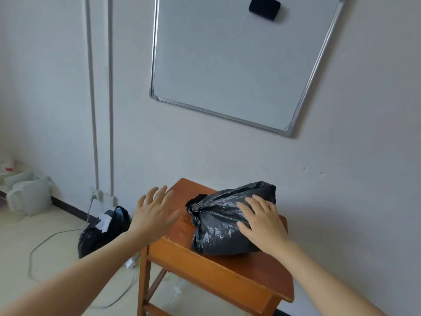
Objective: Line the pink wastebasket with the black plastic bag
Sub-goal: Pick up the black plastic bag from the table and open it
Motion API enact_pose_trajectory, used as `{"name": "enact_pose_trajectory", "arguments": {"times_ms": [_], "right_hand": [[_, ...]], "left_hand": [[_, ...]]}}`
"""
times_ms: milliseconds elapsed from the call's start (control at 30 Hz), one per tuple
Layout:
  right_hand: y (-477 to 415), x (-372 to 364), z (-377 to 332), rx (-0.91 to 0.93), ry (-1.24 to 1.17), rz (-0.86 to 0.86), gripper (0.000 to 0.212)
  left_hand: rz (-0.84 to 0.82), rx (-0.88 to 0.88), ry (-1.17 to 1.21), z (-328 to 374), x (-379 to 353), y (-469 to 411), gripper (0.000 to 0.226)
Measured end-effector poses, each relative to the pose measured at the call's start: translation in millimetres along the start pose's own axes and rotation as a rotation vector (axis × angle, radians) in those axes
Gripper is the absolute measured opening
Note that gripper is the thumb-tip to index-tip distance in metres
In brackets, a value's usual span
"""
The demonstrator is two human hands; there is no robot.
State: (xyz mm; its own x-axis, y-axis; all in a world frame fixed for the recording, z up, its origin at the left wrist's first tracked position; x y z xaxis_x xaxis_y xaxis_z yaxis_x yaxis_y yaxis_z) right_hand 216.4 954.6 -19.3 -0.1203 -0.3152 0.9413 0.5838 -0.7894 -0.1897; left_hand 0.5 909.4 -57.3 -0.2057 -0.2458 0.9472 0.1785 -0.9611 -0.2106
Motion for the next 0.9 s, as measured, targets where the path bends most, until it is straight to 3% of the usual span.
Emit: {"name": "enact_pose_trajectory", "arguments": {"times_ms": [133,267,433,533,667,800,900], "right_hand": [[-31.2,-49.3,14.0,0.046,0.049,-0.101,0.049],[-77.3,-65.5,42.8,0.066,0.039,-0.082,0.046],[-128.1,-94.9,66.9,0.208,0.003,-0.187,0.073],[-150.4,-124.1,80.7,0.276,0.047,-0.295,0.089],[-171.6,-166.6,106.5,0.280,0.010,-0.431,0.101],[-177.1,-198.3,127.9,0.239,-0.053,-0.478,0.098],[-176.4,-217.2,150.6,0.153,-0.131,-0.480,0.082]], "left_hand": [[-0.065,0.005,0.005,4.5,-36.7,-39.0,0.097],[-0.112,0.022,-0.002,17.0,-72.0,-83.6,0.099],[-0.180,0.034,0.008,47.9,-110.9,-145.5,0.109],[-0.339,-0.040,0.060,80.2,-143.2,-172.9,0.132],[-0.515,-0.083,0.121,113.2,-185.5,-189.0,0.136],[-0.548,-0.076,0.076,122.8,-215.3,-204.4,0.137],[-0.558,-0.093,0.028,131.3,-229.1,-219.3,0.135]]}}
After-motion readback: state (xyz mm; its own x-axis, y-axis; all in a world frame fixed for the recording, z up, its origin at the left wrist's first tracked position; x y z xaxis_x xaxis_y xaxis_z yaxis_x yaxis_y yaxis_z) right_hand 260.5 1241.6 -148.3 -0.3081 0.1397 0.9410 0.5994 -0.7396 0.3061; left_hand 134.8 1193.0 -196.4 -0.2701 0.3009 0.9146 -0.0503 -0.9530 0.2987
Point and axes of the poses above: each hand's wrist, its own y-axis away from the middle knuckle, its own x-axis out of the back of the hand, z = x × y, the point moved 10 cm from there along -y, towards the middle knuckle, and after that the axes turned 4 degrees about -z, right-handed, at the moved point
